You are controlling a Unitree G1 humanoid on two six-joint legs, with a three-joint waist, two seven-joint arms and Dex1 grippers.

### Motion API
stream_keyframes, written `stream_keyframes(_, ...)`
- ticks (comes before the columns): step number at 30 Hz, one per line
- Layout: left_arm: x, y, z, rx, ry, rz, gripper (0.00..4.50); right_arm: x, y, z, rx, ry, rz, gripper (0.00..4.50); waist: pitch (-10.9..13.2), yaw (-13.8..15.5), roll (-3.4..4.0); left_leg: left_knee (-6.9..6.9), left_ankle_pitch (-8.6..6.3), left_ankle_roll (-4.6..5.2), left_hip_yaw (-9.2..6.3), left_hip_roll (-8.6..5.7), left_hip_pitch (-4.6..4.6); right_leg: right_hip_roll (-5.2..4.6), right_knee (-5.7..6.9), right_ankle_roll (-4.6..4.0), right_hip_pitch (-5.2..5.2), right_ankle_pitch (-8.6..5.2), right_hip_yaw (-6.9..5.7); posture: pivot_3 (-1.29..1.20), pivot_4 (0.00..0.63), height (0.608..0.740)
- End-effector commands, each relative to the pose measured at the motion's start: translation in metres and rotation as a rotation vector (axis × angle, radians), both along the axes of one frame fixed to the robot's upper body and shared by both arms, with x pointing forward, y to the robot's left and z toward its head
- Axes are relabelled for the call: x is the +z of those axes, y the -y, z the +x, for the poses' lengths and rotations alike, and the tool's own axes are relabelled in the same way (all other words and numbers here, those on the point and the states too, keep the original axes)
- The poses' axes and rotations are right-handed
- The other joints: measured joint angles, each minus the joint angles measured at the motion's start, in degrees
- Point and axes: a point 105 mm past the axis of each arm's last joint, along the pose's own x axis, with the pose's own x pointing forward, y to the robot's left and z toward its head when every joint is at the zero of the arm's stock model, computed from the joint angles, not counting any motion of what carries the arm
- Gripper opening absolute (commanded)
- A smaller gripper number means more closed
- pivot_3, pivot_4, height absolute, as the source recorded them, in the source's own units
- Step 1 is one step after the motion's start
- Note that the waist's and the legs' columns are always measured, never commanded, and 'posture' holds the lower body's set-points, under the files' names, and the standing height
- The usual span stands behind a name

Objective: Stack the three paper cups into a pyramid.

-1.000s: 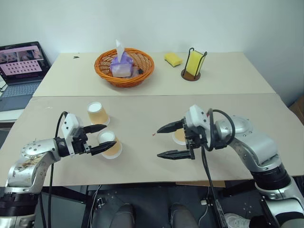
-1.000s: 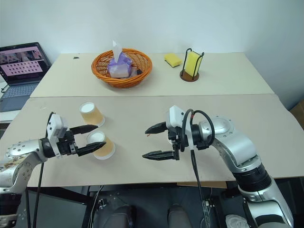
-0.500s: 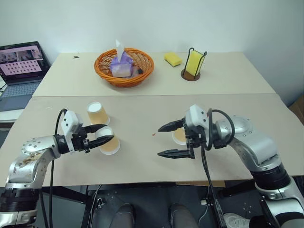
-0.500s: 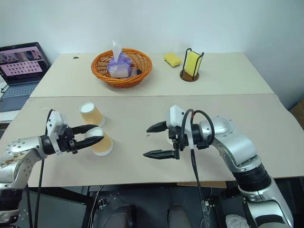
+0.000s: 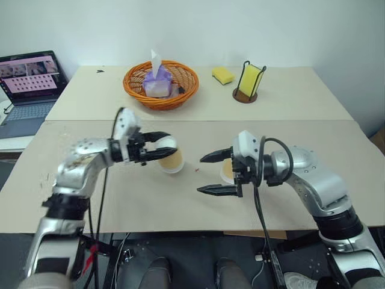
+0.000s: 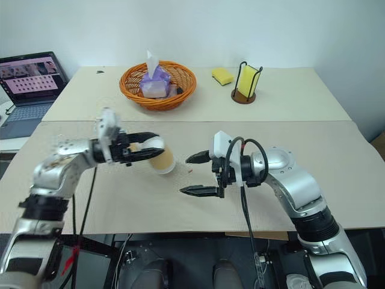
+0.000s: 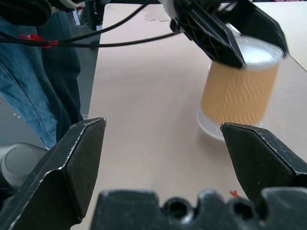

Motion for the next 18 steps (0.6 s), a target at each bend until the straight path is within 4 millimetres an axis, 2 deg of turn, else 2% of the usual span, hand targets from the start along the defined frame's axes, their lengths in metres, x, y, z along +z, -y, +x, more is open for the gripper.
stream_keyframes(1, -0.012, 0.016, 0.005, -0.100, -0.031, 0.080, 2.77, 0.013, -0.001, -0.002, -0.011, 0.063, 0.037, 4.50, 0.00, -0.12, 0.00, 0.01, 0.00, 0.00, -0.01, 0.01, -0.01, 0.03, 0.00, 0.00, 0.00, 0.00, 0.00, 0.00, 0.150, 0.732)
stream_keyframes(7, -0.030, 0.038, 0.015, -0.190, -0.072, 0.139, 2.77, 0.013, -0.001, -0.004, -0.044, 0.066, 0.058, 4.50, 0.01, 0.13, -0.02, 0.16, 0.00, 0.01, -0.08, 0.02, -0.18, 0.07, 0.01, 0.00, -0.05, 0.00, -0.05, 0.00, 0.150, 0.732)
stream_keyframes(12, -0.031, 0.052, 0.020, -0.224, -0.063, 0.141, 2.77, 0.013, 0.000, -0.005, -0.069, 0.069, 0.072, 4.50, 0.01, 0.50, -0.02, 0.25, 0.00, 0.01, -0.12, 0.00, -0.21, 0.06, 0.01, 0.01, 0.01, -0.01, -0.06, 0.00, 0.150, 0.732)
stream_keyframes(18, -0.031, 0.056, 0.020, -0.254, -0.056, 0.142, 2.77, 0.014, 0.000, -0.007, -0.086, 0.072, 0.080, 4.50, 0.01, 0.53, -0.02, 0.27, 0.00, 0.01, -0.16, -0.01, -0.21, 0.06, 0.01, 0.02, 0.03, -0.01, -0.06, 0.00, 0.150, 0.732)
